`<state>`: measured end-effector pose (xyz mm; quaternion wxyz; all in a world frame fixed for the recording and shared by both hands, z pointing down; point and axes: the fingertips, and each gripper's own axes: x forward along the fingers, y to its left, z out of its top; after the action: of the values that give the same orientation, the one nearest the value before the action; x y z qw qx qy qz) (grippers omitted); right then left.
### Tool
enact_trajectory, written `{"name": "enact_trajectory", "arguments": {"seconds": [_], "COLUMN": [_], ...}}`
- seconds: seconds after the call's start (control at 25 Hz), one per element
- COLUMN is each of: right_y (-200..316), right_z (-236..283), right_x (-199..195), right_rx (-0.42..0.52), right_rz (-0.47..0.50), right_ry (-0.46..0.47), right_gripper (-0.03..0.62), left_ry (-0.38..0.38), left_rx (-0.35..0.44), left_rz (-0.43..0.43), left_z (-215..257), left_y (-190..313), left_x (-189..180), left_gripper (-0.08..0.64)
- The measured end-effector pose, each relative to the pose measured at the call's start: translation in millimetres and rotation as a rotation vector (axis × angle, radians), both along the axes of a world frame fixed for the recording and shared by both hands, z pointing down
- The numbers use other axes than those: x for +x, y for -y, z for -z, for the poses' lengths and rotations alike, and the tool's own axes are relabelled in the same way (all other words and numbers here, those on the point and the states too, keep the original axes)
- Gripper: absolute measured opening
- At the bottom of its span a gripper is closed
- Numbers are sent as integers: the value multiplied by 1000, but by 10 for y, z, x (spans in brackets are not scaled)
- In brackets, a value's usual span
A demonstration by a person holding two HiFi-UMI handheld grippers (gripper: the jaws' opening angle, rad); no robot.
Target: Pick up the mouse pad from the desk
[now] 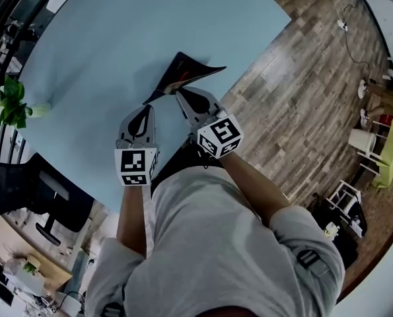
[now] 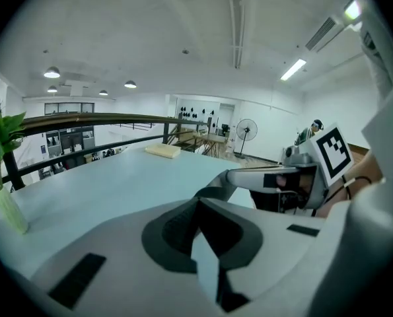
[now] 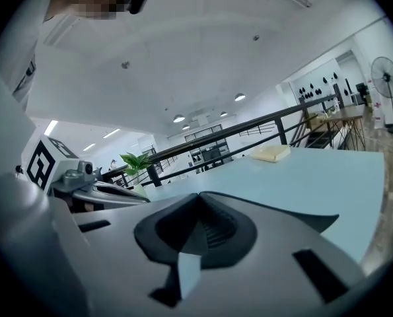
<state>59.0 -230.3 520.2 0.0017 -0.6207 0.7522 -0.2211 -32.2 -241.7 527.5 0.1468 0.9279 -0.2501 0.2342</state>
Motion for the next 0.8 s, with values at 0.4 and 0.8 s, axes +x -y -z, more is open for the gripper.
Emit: {"name": "enact_trajectory", "arguments": {"seconds": [0.4,0.8], "right_y": [287,548], "right_z": [288,558], "right_x": [64,112], "right_rx": [46,149], "right_rz": [8,174], "right_ry": [-69,-106], "right_gripper": [14,14], "left_ry": [-58,-31], "left_rx": [3,26], "left_rz": [38,249], "left_z": [190,285], "left_y": [292,471], "left_x": [84,91], "left_gripper": [11,11]}}
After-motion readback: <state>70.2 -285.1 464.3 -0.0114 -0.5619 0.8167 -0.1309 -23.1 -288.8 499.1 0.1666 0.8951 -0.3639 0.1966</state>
